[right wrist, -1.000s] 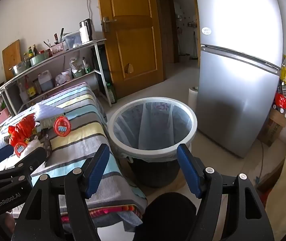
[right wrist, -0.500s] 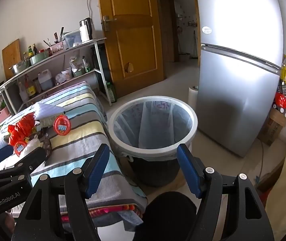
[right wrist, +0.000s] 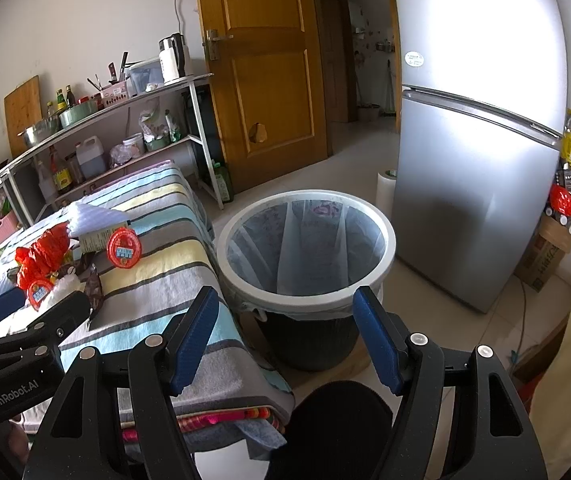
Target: Collect trash
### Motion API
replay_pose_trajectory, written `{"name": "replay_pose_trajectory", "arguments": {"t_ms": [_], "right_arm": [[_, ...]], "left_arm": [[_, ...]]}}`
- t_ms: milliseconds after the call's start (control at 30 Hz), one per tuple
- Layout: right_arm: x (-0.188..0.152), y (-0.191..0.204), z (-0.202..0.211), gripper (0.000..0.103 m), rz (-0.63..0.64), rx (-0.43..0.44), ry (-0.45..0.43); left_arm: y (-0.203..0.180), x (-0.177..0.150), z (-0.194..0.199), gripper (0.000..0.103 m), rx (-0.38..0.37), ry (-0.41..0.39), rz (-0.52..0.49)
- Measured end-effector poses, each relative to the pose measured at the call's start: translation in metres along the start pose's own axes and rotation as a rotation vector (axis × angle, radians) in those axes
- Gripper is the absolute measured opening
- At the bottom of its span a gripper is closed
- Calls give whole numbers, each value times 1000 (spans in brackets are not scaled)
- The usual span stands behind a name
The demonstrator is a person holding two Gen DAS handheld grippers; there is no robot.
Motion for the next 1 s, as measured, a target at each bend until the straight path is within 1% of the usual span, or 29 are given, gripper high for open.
{"name": "replay_pose_trajectory", "arguments": {"t_ms": [1000], "right_arm": [[-1,0,-1,70,2,-2,2]], "left_arm": [[2,-2,-1,103,3,-3,5]]}}
Point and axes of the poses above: each gripper's, at about its wrist camera, not at the fingertips, and z roughly against the way its jaws point, y to its left, x to its top, the point moved 4 cm from there along -z, roughly the way its jaws point, and after that the axes turned 13 degrees about -z, right-handed, at the moved point
